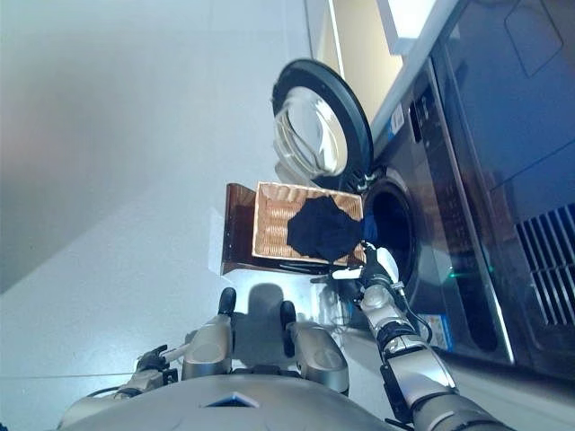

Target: Pick up the clothes and place them into the washing machine

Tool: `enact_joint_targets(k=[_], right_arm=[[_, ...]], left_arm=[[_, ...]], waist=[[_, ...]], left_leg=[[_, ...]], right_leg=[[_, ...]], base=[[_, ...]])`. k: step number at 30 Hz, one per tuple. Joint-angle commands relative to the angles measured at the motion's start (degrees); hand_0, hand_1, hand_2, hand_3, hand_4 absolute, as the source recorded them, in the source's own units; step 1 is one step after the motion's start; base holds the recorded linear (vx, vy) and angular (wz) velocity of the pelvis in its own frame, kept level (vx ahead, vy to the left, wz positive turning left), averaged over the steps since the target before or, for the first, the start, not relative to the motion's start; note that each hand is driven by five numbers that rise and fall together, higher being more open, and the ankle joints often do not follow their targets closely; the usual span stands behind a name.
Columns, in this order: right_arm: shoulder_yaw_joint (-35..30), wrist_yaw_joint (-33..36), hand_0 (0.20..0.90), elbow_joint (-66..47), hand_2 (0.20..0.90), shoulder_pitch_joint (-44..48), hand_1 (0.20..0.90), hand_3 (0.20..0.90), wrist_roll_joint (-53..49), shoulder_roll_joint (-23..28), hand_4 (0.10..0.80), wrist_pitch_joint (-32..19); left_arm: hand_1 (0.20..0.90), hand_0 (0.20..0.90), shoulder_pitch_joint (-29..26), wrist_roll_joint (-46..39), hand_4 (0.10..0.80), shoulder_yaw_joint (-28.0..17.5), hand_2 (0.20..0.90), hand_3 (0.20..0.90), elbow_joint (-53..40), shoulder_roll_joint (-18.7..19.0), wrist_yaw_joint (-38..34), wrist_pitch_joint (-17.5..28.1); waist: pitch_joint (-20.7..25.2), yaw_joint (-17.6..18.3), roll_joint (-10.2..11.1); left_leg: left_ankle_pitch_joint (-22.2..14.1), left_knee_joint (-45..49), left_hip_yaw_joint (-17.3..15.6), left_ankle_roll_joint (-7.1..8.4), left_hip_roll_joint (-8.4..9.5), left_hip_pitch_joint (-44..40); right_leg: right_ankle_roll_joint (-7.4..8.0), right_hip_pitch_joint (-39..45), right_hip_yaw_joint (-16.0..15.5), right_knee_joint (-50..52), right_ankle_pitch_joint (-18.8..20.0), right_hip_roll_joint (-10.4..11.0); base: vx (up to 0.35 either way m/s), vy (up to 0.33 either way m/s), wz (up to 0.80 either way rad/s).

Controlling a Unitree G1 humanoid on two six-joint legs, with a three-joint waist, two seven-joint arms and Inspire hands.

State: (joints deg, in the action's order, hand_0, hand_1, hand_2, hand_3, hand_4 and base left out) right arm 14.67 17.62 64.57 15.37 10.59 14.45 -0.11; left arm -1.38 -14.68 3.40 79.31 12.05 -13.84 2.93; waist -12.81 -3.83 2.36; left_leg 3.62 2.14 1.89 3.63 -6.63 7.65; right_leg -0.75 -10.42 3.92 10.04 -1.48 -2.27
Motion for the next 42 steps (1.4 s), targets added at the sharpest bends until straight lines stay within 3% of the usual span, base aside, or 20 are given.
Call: enact_joint_targets(k=[1,4,8,19,27,32,33,42], right_arm=[[1.22,3.67,0.9,-2.18,0.9,5.14,0.9,0.9,-1.49,2.15,0.8,-1.54],[2.22,3.73,0.9,-1.68,0.9,7.81,0.9,0.9,-1.48,2.12,0.8,-1.08],[4.13,4.26,0.9,-1.1,0.9,13.08,0.9,0.9,-0.87,3.24,0.8,-0.07],[9.88,4.51,0.9,0.16,0.9,27.94,0.9,0.9,0.54,5.97,0.8,0.66],[12.36,4.54,0.9,6.25,0.9,41.37,0.9,0.9,-0.3,6.21,0.8,1.34],[13.17,3.89,0.9,7.5,0.9,44.92,0.9,0.9,-1.1,6.34,0.8,1.47],[14.26,3.85,0.9,8.51,0.9,46.05,0.9,0.9,-0.8,7.37,0.8,1.81],[15.94,3.26,0.9,15.46,0.9,50.36,0.9,0.9,-0.58,11.53,0.8,2.48]], left_arm=[[0.9,0.9,-2.64,-1.48,0.8,0.84,0.9,0.9,-2.02,3.71,-1.79,3.27],[0.9,0.9,-2.96,-2.09,0.8,0.87,0.9,0.9,-2.43,3.9,-2.55,3.88],[0.9,0.9,-4.56,-4.34,0.8,0.63,0.9,0.9,-3.57,4.53,-3.45,5.01],[0.9,0.9,-6.24,-8.35,0.8,1.84,0.9,0.9,-4.24,4.12,-3.42,5.88],[0.9,0.9,-8.89,-12.54,0.8,3.18,0.9,0.9,-4.45,3.31,-3.41,6.93],[0.9,0.9,-10.0,-13.11,0.8,3.63,0.9,0.9,-4.62,3.51,-3.08,6.84],[0.9,0.9,-9.93,-12.63,0.8,5.24,0.9,0.9,-8.02,1.69,-3.92,7.78],[0.9,0.9,-8.84,-13.19,0.8,7.34,0.9,0.9,-14.34,0.64,-2.56,8.82]], waist=[[1.05,1.69,2.68],[0.71,0.8,2.34],[-0.82,-0.45,2.3],[-6.15,-1.15,1.39],[-8.08,-2.43,0.04],[-8.69,-2.99,-0.76],[-9.1,-3.38,-1.2],[-11.53,-5.5,-3.92]], left_leg=[[2.31,4.62,-0.76,-2.23,2.78,8.34],[1.47,4.52,-3.25,-2.77,3.0,9.61],[1.03,5.37,-5.2,-2.79,3.09,12.98],[1.54,7.2,-6.37,-2.0,2.73,18.4],[1.33,9.15,-7.05,-1.87,3.9,23.57],[0.99,10.23,-6.72,-1.92,4.52,25.86],[0.86,10.85,-6.63,-2.07,4.86,26.95],[0.33,13.97,-6.34,-2.43,5.78,31.91]], right_leg=[[5.61,4.37,1.92,-0.5,-1.68,5.95],[6.75,2.23,3.62,-2.1,0.24,7.76],[7.88,-1.22,3.14,-3.66,2.04,9.68],[8.16,-7.32,2.28,-3.01,4.0,10.49],[8.9,-11.25,2.51,-3.62,5.73,11.8],[8.96,-12.77,2.09,-3.27,6.09,12.51],[8.91,-13.73,1.85,-2.73,6.32,12.57],[8.73,-18.42,1.37,0.14,6.11,12.88]], base=[[-0.012,0.159,-0.76],[-0.028,0.142,-0.6],[-0.066,0.063,-0.22],[-0.033,0.014,-0.06],[-0.005,0.054,0.01],[-0.011,0.042,0.01],[-0.015,0.046,0.06],[-0.04,0.035,0.07]])
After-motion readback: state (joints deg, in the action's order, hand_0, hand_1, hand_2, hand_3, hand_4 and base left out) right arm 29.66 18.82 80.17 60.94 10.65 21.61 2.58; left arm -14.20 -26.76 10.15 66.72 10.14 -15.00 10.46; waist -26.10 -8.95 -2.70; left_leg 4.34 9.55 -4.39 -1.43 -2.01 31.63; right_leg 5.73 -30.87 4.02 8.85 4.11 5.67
